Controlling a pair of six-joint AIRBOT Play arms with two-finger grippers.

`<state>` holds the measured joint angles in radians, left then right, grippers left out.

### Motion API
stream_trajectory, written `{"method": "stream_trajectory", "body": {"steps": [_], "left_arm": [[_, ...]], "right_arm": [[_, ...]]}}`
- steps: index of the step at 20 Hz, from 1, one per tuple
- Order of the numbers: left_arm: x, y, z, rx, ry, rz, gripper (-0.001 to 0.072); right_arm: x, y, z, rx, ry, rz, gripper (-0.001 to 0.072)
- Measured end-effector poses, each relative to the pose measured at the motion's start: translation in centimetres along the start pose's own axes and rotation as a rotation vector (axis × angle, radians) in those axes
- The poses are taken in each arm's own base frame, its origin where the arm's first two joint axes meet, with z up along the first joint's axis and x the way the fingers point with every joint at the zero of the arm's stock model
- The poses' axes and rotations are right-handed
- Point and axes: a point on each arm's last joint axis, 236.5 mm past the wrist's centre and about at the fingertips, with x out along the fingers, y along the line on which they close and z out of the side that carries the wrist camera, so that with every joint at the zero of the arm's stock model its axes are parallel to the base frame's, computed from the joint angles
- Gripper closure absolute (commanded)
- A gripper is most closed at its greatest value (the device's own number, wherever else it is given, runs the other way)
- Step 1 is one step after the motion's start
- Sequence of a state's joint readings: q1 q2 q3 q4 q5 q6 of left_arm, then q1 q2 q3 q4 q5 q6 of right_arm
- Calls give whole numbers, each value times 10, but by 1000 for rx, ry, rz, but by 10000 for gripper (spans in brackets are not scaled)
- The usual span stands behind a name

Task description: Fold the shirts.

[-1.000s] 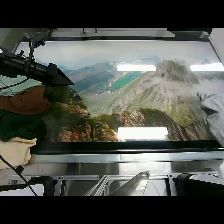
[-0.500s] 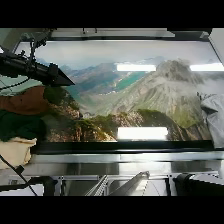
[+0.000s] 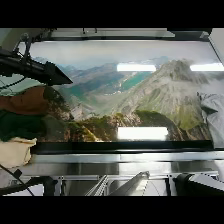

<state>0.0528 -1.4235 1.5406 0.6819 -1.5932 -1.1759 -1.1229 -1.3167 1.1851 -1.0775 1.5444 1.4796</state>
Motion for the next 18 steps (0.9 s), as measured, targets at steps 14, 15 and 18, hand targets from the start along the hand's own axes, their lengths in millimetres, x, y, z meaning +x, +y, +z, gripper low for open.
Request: {"method": "stream_trajectory", "body": {"steps": [14, 15, 18], "left_arm": [[11, -34, -119, -81, -71, 42, 702], [14, -34, -126, -87, -70, 42, 702], [18, -33, -140, -100, -66, 41, 702]], "right_arm": [[14, 190, -276, -908, 28, 338, 698], [17, 190, -283, -922, 38, 345, 698], [21, 189, -294, -937, 53, 359, 698]]}}
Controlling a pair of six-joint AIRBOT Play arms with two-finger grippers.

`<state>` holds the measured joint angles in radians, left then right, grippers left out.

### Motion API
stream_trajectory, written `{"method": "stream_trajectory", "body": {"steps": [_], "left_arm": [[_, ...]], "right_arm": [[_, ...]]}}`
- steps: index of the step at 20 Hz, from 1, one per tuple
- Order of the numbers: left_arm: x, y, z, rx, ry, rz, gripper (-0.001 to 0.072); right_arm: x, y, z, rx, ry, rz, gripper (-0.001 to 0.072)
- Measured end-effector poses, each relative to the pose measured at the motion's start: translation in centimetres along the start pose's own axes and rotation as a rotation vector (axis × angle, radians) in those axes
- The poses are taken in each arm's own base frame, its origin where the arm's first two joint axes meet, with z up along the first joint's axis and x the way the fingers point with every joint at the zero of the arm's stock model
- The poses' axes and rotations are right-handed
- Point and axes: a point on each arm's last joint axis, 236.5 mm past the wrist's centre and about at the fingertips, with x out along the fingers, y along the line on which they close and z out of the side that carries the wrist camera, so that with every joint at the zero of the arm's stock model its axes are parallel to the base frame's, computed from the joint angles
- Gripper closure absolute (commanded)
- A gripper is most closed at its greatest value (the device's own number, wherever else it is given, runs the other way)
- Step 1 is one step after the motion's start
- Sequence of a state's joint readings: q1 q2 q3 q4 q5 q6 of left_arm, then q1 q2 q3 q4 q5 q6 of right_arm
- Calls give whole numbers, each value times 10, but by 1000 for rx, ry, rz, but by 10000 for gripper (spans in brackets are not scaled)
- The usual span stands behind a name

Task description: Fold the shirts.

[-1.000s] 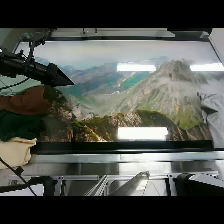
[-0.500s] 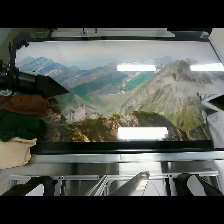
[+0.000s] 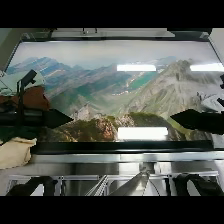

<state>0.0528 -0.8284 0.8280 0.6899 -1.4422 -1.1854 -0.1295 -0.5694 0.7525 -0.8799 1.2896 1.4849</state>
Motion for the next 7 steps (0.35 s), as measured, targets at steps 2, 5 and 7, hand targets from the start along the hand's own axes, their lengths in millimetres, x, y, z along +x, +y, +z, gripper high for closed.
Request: {"method": "stream_trajectory", "body": {"steps": [2, 5, 7], "left_arm": [[1, 0, -5, -7, 3, -2, 702], [2, 0, -7, -10, 3, -8, 702], [3, 0, -7, -11, 1, -7, 702]], "right_arm": [[2, 2, -2, -2, 1, 7, 698], [3, 4, -3, -3, 2, 13, 698], [3, 5, -3, -4, 2, 15, 698]]}}
